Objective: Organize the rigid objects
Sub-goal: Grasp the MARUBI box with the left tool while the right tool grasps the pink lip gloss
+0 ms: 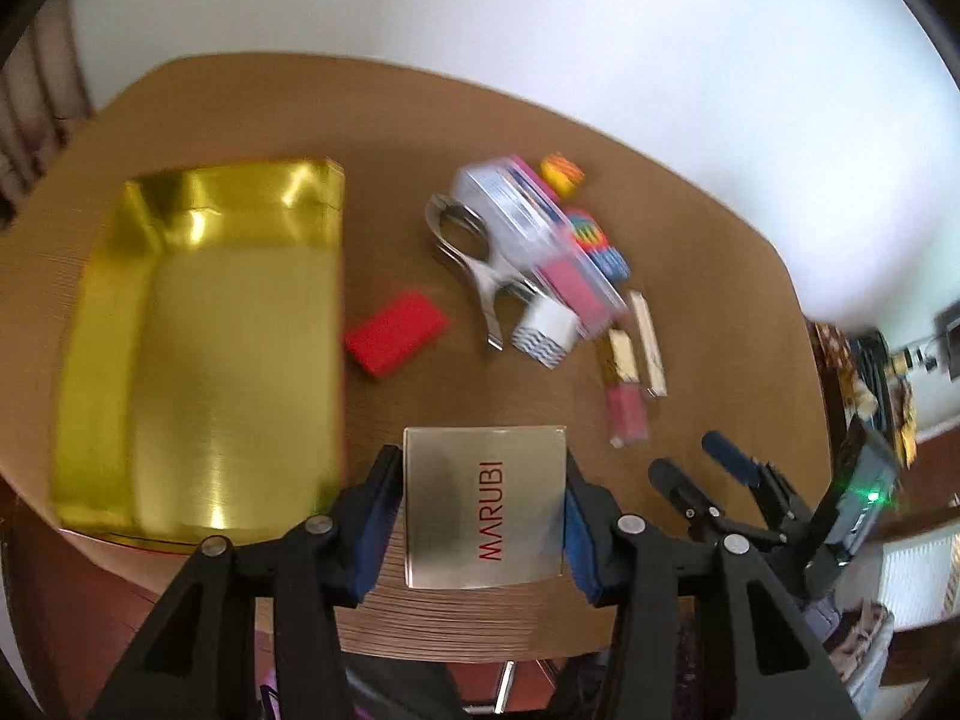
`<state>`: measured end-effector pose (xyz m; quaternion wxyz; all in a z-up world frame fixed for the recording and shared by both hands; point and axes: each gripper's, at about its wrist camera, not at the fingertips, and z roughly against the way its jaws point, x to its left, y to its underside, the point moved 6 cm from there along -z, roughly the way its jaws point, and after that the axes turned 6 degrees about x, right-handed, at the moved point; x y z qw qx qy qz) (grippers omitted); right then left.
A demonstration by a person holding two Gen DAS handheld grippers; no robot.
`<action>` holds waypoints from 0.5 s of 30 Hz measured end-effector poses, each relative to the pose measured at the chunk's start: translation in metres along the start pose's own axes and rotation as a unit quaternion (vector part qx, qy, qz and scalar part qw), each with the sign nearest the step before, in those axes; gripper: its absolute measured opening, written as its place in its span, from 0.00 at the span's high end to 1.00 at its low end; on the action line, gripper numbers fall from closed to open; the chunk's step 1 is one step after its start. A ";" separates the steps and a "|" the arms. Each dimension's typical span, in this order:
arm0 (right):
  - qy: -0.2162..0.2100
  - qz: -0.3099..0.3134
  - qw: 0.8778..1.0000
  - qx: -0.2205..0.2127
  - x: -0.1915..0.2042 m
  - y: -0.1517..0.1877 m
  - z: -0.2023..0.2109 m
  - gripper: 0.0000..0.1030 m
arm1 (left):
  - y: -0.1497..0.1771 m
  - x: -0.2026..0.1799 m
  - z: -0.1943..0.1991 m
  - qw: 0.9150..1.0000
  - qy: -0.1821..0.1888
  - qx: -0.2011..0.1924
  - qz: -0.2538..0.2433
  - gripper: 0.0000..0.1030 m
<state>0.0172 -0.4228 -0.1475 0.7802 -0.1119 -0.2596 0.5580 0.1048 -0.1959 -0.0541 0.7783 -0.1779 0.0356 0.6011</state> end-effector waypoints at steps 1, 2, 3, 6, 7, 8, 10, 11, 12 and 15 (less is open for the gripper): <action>-0.002 -0.003 1.000 0.008 0.003 -0.001 -0.005 0.26 | -0.003 0.009 0.007 1.000 -0.007 -0.008 0.007 0.52; -0.003 -0.006 1.000 0.015 0.004 0.000 -0.008 0.30 | -0.005 0.015 0.010 1.000 -0.010 -0.014 0.014 0.52; -0.004 -0.007 1.000 0.026 0.006 -0.001 -0.014 0.33 | -0.007 0.023 0.015 1.000 -0.012 -0.018 0.021 0.52; 0.005 -0.011 0.999 0.034 0.007 -0.003 -0.021 0.36 | -0.012 0.048 0.022 0.999 -0.019 -0.025 0.038 0.52; 0.000 -0.013 0.999 0.040 0.009 -0.003 -0.025 0.39 | -0.013 0.056 0.023 0.999 -0.023 -0.027 0.042 0.52; 0.000 -0.015 0.999 0.045 0.011 -0.004 -0.028 0.40 | -0.014 0.061 0.023 0.998 -0.025 -0.027 0.044 0.52; 0.006 -0.017 0.999 0.051 0.012 -0.006 -0.032 0.43 | -0.015 0.071 0.023 0.998 -0.030 -0.027 0.047 0.52; 0.004 -0.017 0.999 0.051 0.014 -0.007 -0.033 0.46 | -0.016 0.075 0.023 0.998 -0.032 -0.027 0.050 0.52; 0.003 -0.017 0.998 0.053 0.015 -0.008 -0.034 0.54 | -0.017 0.079 0.022 0.998 -0.032 -0.026 0.053 0.52; 0.007 -0.023 0.997 0.067 0.016 -0.011 -0.041 0.75 | -0.022 0.089 0.013 0.997 -0.034 -0.024 0.061 0.52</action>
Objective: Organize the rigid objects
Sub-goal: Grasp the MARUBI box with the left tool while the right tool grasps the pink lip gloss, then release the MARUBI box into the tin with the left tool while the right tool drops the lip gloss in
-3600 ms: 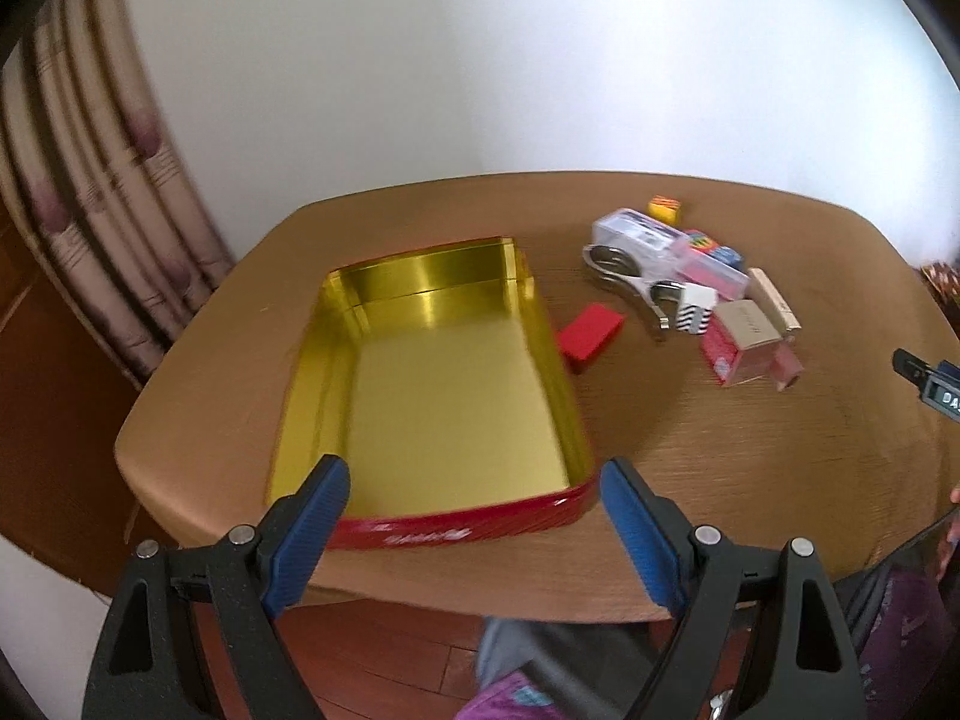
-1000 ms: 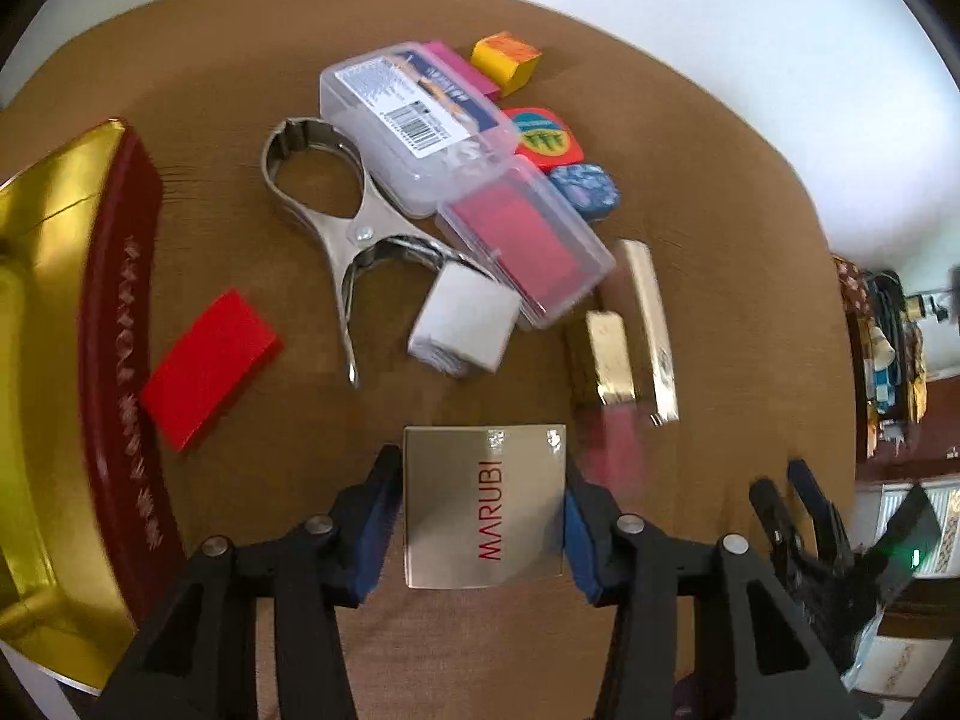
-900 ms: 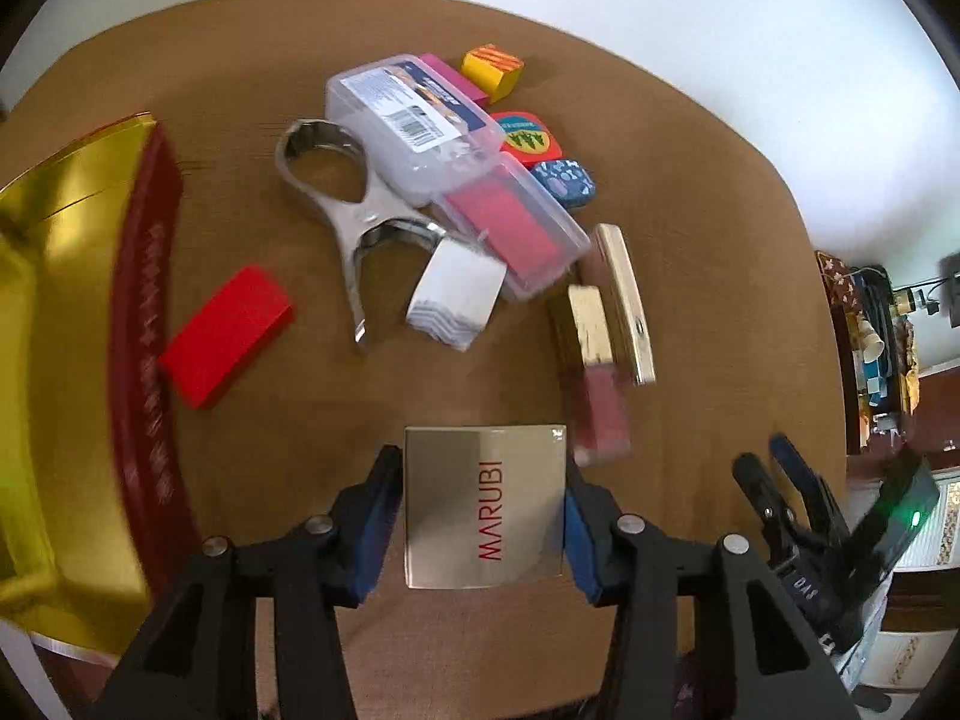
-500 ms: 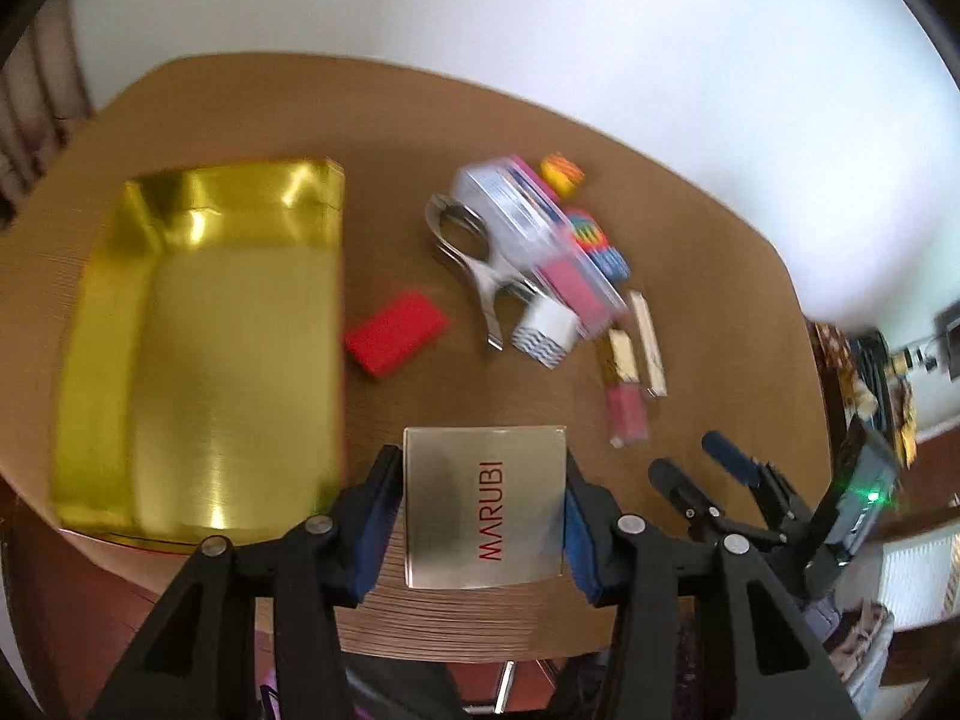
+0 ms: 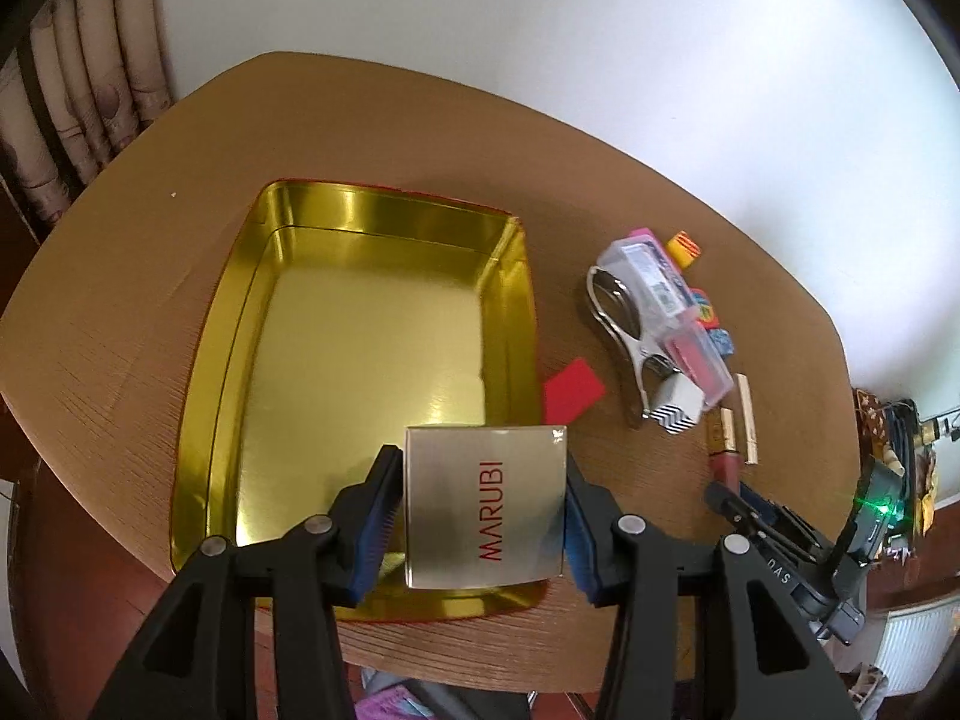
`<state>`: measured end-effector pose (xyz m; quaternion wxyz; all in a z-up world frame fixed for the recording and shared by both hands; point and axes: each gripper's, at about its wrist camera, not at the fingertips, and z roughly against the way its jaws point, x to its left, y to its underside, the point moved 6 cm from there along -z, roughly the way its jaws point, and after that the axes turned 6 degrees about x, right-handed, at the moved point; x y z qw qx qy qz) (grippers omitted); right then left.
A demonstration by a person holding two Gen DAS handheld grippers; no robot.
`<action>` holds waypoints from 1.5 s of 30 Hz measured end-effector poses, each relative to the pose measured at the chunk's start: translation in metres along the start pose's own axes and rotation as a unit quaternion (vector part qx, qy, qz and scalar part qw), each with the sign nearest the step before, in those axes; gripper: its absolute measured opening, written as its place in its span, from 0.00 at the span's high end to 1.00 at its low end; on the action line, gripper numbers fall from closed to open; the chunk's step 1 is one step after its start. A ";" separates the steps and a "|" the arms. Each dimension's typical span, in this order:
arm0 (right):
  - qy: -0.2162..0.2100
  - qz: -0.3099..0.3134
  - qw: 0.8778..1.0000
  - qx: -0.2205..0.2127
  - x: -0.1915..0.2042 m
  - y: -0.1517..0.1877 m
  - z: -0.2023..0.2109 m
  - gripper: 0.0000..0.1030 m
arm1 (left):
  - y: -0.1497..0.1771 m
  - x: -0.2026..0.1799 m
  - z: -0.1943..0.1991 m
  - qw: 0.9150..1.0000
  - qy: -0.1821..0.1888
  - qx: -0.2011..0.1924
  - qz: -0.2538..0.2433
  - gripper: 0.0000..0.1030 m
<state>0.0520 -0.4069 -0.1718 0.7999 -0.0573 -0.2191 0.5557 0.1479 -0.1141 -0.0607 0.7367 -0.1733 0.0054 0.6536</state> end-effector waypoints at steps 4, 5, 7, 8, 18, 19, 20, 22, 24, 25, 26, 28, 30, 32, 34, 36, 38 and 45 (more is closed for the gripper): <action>-0.016 -0.009 1.000 0.001 0.000 0.000 0.002 0.79 | -0.007 0.011 -0.007 1.000 -0.003 0.001 0.008 0.51; -0.023 -0.010 1.000 0.000 0.000 0.001 0.004 0.79 | -0.010 0.016 -0.007 1.000 -0.009 -0.001 0.010 0.51; -0.034 -0.011 0.999 0.002 0.000 0.003 0.007 0.82 | -0.015 0.021 -0.010 1.000 -0.009 -0.003 0.011 0.51; -0.043 -0.012 0.999 0.004 0.001 0.005 0.008 0.82 | -0.018 0.026 -0.009 1.000 -0.010 -0.006 0.012 0.51; -0.108 -0.032 0.994 0.007 0.015 0.012 0.030 0.82 | -0.064 0.053 -0.029 0.999 -0.043 -0.009 0.009 0.51; -0.114 -0.036 0.993 0.009 0.015 0.012 0.031 0.82 | -0.069 0.054 -0.031 0.999 -0.047 -0.009 0.010 0.51; -0.120 -0.040 0.992 0.010 0.016 0.012 0.033 0.82 | -0.075 0.054 -0.035 0.998 -0.054 -0.010 0.007 0.51; -0.130 -0.047 0.990 0.010 0.016 0.010 0.036 0.82 | -0.085 0.053 -0.041 0.998 -0.069 -0.014 -0.001 0.51; -0.139 -0.052 0.989 0.012 0.017 0.009 0.039 0.82 | -0.095 0.055 -0.050 0.996 -0.090 -0.012 -0.003 0.51; -0.144 -0.056 0.988 0.013 0.017 0.009 0.040 0.82 | -0.099 0.055 -0.054 0.995 -0.097 -0.009 -0.008 0.51; -0.146 -0.058 0.987 0.014 0.017 0.008 0.041 0.82 | -0.102 0.056 -0.058 0.994 -0.109 -0.005 -0.010 0.51; -0.154 -0.065 0.986 0.015 0.017 0.008 0.042 0.82 | -0.105 0.059 -0.063 0.992 -0.128 -0.002 -0.015 0.51; -0.161 -0.069 0.984 0.017 0.017 0.007 0.044 0.82 | -0.105 0.059 -0.066 0.990 -0.139 0.007 -0.020 0.46; -0.164 -0.070 0.984 0.016 0.018 0.005 0.048 0.82 | -0.104 0.061 -0.066 0.989 -0.147 0.012 -0.026 0.46; -0.173 -0.072 0.982 0.018 0.020 0.003 0.051 0.82 | -0.101 0.061 -0.061 0.988 -0.152 0.006 -0.029 0.46; -0.184 -0.077 0.980 0.020 0.023 0.002 0.054 0.82 | -0.095 0.062 -0.053 0.989 -0.144 0.000 -0.024 0.46; -0.190 -0.073 0.979 0.020 0.030 -0.003 0.059 0.82 | -0.088 0.064 -0.040 0.991 -0.133 -0.014 -0.011 0.46; -0.225 -0.041 0.973 0.025 0.073 -0.044 0.076 0.82 | -0.040 0.084 0.018 0.992 -0.102 -0.071 0.030 0.46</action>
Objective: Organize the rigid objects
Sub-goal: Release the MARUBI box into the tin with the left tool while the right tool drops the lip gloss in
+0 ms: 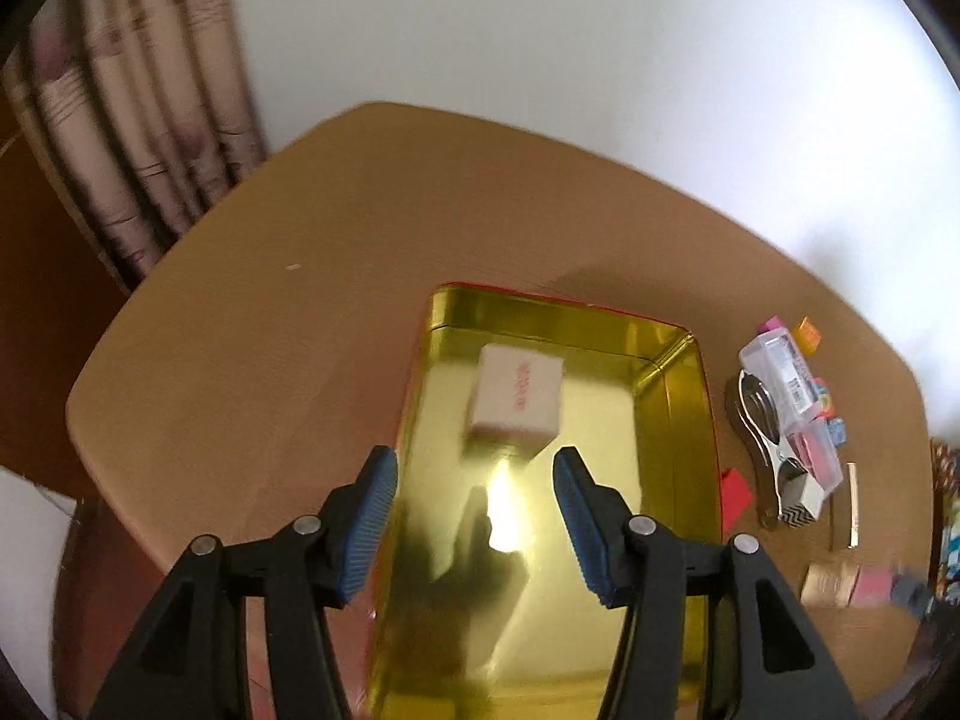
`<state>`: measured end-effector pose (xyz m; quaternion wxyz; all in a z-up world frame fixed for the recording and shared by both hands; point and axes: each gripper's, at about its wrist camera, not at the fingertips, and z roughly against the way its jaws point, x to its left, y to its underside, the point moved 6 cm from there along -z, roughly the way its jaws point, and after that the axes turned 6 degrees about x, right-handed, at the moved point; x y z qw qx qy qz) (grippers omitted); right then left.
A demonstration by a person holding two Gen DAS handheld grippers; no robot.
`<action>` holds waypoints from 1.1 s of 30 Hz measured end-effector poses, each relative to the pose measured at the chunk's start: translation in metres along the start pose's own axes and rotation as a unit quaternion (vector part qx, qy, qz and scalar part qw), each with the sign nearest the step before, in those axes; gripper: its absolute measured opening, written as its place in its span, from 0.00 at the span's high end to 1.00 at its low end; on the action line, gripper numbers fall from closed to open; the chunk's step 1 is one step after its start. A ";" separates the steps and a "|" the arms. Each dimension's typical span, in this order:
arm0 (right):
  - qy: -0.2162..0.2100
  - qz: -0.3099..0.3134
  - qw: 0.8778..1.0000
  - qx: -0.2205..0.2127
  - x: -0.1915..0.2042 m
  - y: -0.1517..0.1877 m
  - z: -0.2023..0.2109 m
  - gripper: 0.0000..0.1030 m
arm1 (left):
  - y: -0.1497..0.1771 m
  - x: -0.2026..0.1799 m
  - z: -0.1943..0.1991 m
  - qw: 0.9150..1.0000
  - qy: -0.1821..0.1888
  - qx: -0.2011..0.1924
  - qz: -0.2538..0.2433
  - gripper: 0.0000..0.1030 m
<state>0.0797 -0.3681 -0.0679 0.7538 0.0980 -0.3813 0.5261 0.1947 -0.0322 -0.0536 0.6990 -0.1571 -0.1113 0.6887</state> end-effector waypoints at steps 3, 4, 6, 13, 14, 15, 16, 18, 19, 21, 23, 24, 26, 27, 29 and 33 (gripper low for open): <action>-0.004 0.032 0.999 0.007 0.034 -0.035 -0.015 0.82 | 0.025 0.023 0.019 0.999 0.003 -0.017 0.036 0.46; -0.004 0.042 0.999 0.012 0.046 -0.051 -0.027 0.82 | 0.032 0.030 0.022 0.999 0.003 -0.019 0.047 0.46; 0.001 0.064 0.998 0.021 0.065 -0.073 -0.046 0.82 | 0.050 0.042 0.024 0.998 0.012 -0.014 0.068 0.46; 0.058 0.088 0.994 0.042 0.084 -0.130 -0.132 0.82 | 0.064 0.060 0.018 0.995 0.023 -0.006 0.097 0.46; 0.075 0.096 0.992 0.038 0.085 -0.134 -0.141 0.82 | 0.063 0.063 0.018 0.995 0.021 -0.006 0.095 0.46; 0.092 0.107 0.989 0.032 0.086 -0.137 -0.151 0.82 | 0.063 0.062 0.018 0.996 0.021 -0.007 0.090 0.46; 0.097 0.109 0.989 0.032 0.087 -0.138 -0.158 0.82 | 0.063 0.060 0.017 0.996 0.018 -0.003 0.085 0.46; 0.111 0.118 0.986 0.031 0.088 -0.137 -0.170 0.82 | 0.064 0.055 0.010 0.997 0.021 0.003 0.074 0.46; 0.118 0.124 0.985 0.031 0.088 -0.136 -0.173 0.82 | 0.065 0.053 0.008 0.997 0.023 0.006 0.068 0.46; 0.127 0.135 0.982 0.032 0.088 -0.131 -0.181 0.82 | 0.067 0.048 0.004 0.998 0.025 0.012 0.057 0.46; 0.139 0.150 0.979 0.026 0.093 -0.127 -0.183 0.82 | 0.067 0.045 0.003 0.999 0.021 0.011 0.048 0.46; 0.144 0.160 0.976 0.027 0.097 -0.123 -0.184 0.79 | 0.067 0.043 0.003 0.999 0.019 0.009 0.046 0.46; 0.146 0.167 0.975 0.025 0.100 -0.119 -0.186 0.76 | 0.067 0.041 0.005 0.999 0.018 0.003 0.041 0.46; 0.148 0.169 0.974 0.022 0.101 -0.117 -0.185 0.66 | 0.067 0.039 0.005 0.999 0.018 0.003 0.040 0.46; 0.150 0.175 0.973 0.009 0.102 -0.111 -0.178 0.49 | 0.068 0.038 0.005 0.999 0.020 0.003 0.040 0.46; 0.137 0.173 0.974 -0.042 0.096 -0.094 -0.132 0.36 | 0.070 0.039 0.004 0.999 0.012 0.004 0.039 0.46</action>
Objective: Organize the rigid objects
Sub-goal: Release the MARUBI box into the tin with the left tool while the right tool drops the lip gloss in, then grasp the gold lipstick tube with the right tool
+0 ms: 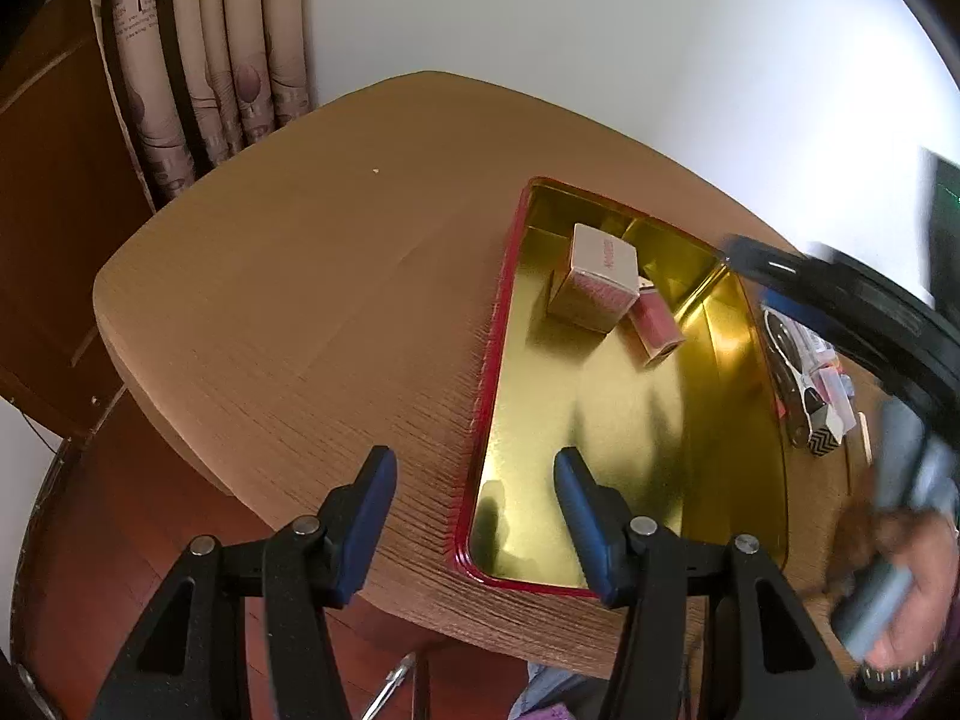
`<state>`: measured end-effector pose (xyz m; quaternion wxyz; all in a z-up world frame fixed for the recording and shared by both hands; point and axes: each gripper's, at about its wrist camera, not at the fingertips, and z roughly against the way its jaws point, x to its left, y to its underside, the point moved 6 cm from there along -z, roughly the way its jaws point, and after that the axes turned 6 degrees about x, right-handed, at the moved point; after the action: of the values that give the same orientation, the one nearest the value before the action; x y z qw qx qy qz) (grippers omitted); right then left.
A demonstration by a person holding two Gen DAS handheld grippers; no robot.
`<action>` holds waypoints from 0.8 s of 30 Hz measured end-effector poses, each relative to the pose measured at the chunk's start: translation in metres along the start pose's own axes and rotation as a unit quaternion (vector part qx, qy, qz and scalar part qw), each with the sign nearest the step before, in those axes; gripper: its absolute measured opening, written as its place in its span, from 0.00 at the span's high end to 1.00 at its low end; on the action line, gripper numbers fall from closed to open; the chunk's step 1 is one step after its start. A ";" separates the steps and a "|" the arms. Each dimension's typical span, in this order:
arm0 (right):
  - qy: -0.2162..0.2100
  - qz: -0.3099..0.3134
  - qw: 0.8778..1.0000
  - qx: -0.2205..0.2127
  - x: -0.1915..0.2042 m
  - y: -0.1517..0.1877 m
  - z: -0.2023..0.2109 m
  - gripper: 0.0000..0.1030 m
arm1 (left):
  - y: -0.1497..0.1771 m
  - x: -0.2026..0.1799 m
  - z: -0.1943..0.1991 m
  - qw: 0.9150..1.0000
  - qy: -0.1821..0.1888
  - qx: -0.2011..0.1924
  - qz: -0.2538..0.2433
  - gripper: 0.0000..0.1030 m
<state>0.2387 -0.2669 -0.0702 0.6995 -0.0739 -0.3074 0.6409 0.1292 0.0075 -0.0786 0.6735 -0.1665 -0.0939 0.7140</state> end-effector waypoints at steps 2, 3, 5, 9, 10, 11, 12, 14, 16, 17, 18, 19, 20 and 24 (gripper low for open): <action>0.036 -0.013 0.999 -0.019 -0.029 0.019 0.032 0.29 | 0.002 -0.001 0.001 1.000 0.000 -0.001 -0.002 0.46; 0.053 -0.018 0.998 -0.022 -0.044 0.027 0.042 0.25 | 0.003 -0.003 0.001 1.000 -0.002 -0.001 -0.004 0.46; 0.120 -0.032 0.992 -0.028 -0.090 0.053 0.073 0.24 | 0.005 -0.009 0.003 1.000 -0.003 -0.004 -0.012 0.46; 0.211 -0.055 0.976 -0.001 -0.171 0.091 0.110 0.24 | 0.012 -0.026 0.004 0.999 -0.008 -0.008 -0.038 0.45; 0.212 -0.068 0.975 0.010 -0.188 0.098 0.114 0.24 | 0.014 -0.031 0.003 0.999 -0.014 -0.007 -0.045 0.44; 0.211 -0.079 0.974 0.019 -0.198 0.102 0.114 0.24 | 0.016 -0.035 0.003 0.998 -0.025 -0.007 -0.053 0.44; 0.209 -0.088 0.974 0.023 -0.206 0.104 0.114 0.24 | 0.018 -0.039 0.002 0.998 -0.034 -0.008 -0.061 0.42; 0.199 -0.096 0.975 0.027 -0.216 0.106 0.113 0.24 | 0.021 -0.046 0.002 0.997 -0.039 -0.006 -0.070 0.42; 0.196 -0.087 0.976 0.030 -0.215 0.102 0.107 0.24 | 0.022 -0.049 0.003 0.996 -0.039 -0.009 -0.074 0.42; 0.200 -0.074 0.976 0.033 -0.214 0.098 0.102 0.24 | 0.021 -0.050 0.005 0.996 -0.043 -0.013 -0.075 0.42; 0.204 -0.069 0.976 0.035 -0.210 0.100 0.099 0.24 | 0.020 -0.050 0.007 0.996 -0.051 -0.020 -0.077 0.42; 0.205 -0.064 0.976 0.040 -0.211 0.098 0.096 0.26 | 0.019 -0.049 0.009 0.995 -0.064 -0.027 -0.076 0.42; 0.205 -0.062 0.976 0.043 -0.209 0.097 0.091 0.29 | 0.017 -0.045 0.011 0.994 -0.079 -0.034 -0.074 0.42; 0.215 -0.062 0.972 0.075 -0.221 0.095 0.070 0.68 | 0.011 -0.031 0.021 0.990 -0.111 -0.056 -0.059 0.42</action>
<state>0.1231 -0.4793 -0.1358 0.7912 -0.1378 -0.1049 0.5866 0.1123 -0.0224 -0.0592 0.6895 -0.1176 -0.2176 0.6808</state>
